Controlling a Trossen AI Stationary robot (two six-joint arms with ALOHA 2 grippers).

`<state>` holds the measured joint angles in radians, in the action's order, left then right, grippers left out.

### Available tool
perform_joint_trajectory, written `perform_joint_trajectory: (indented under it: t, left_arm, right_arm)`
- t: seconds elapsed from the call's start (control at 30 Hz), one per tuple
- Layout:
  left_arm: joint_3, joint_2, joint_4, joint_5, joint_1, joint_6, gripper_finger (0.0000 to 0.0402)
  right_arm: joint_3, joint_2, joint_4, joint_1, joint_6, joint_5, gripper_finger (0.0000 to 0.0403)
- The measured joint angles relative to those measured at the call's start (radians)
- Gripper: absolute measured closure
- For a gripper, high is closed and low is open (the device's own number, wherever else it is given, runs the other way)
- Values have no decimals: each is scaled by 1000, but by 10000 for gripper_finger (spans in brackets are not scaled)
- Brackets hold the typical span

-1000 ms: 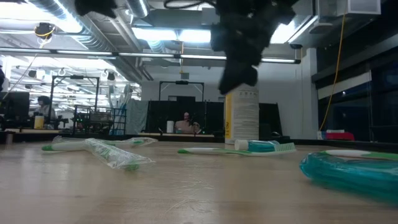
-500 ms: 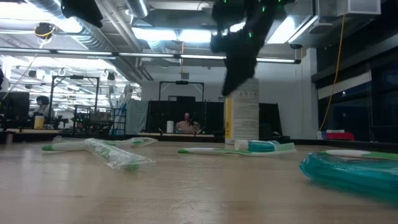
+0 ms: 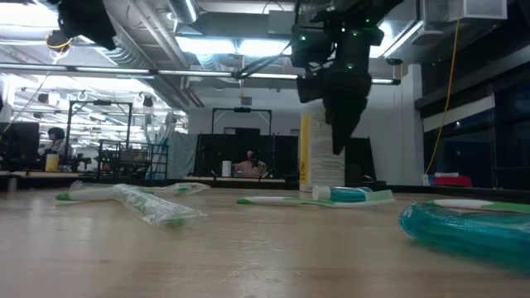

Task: Pick & Place toothbrushing station
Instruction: Put the blue mouthwash bottle into the middle section of the black organizer

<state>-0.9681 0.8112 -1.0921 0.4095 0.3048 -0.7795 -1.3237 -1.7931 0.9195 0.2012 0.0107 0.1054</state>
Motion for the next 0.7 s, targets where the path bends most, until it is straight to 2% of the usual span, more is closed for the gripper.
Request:
perform_joint_trajectory:
  t: [0.37,0.7]
  left_arm:
    - [12,1,23,167,161,-163,254]
    - [12,1,25,177,199,-237,254]
  right_arm:
    - [187,0,-97,-16,-53,60,305]
    - [261,0,-216,-20,-45,59,304]
